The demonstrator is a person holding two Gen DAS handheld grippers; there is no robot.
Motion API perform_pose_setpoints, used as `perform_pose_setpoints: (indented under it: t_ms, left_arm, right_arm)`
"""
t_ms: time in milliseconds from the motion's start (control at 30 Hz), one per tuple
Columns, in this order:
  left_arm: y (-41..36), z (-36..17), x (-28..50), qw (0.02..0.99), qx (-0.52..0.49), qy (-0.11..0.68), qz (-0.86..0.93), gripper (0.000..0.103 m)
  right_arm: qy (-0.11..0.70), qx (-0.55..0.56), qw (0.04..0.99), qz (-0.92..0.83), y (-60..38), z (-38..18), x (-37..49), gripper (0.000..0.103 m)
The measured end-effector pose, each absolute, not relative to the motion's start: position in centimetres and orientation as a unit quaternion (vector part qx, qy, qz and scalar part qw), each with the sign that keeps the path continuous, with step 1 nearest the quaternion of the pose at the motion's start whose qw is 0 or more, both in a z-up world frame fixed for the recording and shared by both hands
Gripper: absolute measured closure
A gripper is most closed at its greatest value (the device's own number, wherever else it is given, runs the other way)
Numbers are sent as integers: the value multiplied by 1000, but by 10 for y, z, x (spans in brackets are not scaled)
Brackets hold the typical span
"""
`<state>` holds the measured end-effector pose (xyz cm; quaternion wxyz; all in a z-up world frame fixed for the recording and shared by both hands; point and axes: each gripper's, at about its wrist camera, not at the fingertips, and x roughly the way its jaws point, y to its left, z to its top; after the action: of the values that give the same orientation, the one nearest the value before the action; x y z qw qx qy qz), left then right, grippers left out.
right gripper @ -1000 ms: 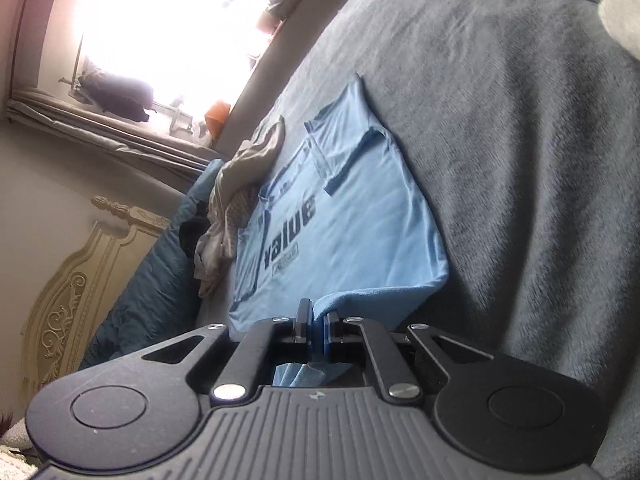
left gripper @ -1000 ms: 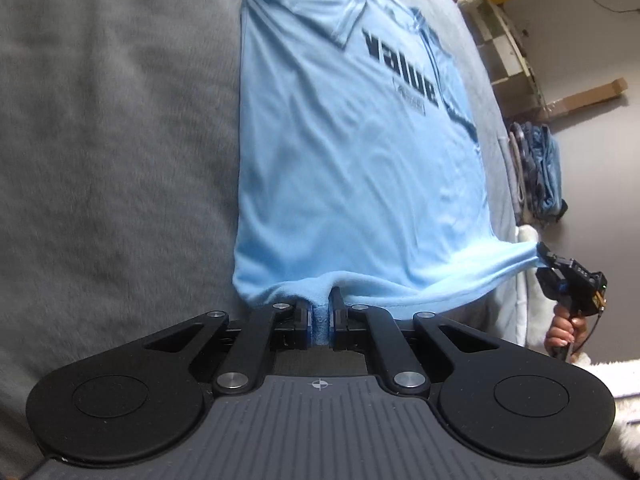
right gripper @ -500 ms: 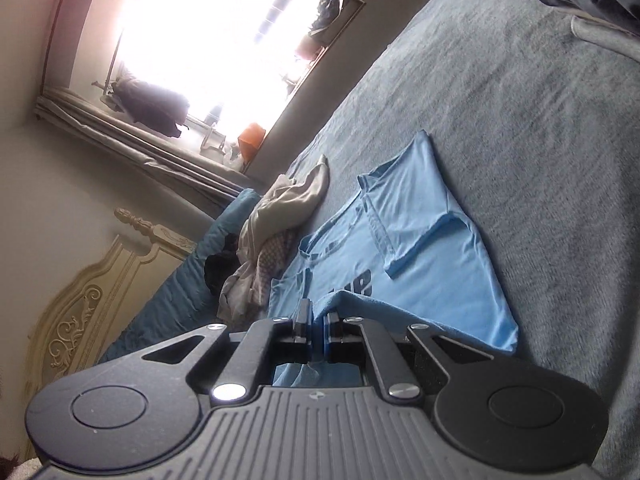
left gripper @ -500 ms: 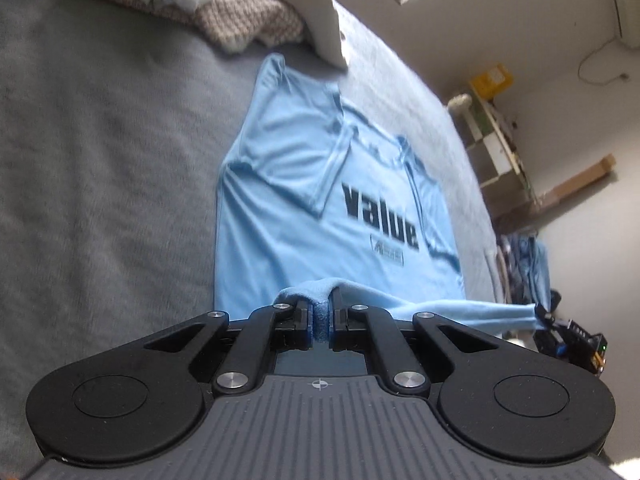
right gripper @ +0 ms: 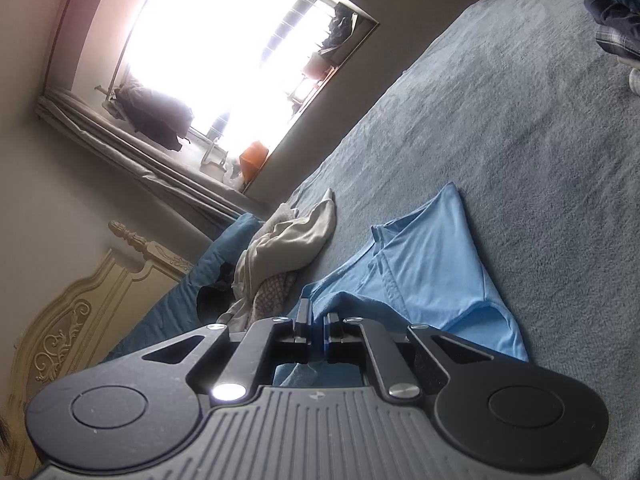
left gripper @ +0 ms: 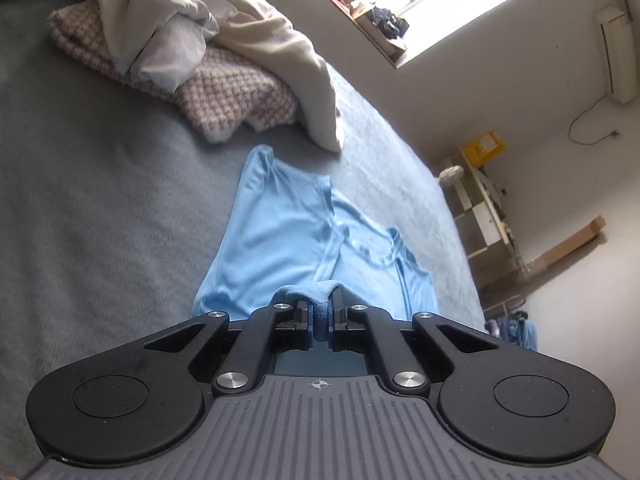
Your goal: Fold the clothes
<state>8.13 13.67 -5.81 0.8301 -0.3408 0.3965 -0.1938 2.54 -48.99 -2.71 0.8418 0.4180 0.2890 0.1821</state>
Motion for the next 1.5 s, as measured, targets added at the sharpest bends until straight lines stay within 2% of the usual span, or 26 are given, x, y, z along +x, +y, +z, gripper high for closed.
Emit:
perform_pose_setpoints:
  t_ms: [1067, 1500]
  left_arm:
    - [131, -85, 201, 839, -367, 363, -171, 99]
    - [129, -119, 262, 839, -360, 388, -123, 99]
  right_arm:
    - [262, 460, 836, 143, -501, -69, 169, 98]
    - [299, 464, 828, 96, -499, -121, 253, 99]
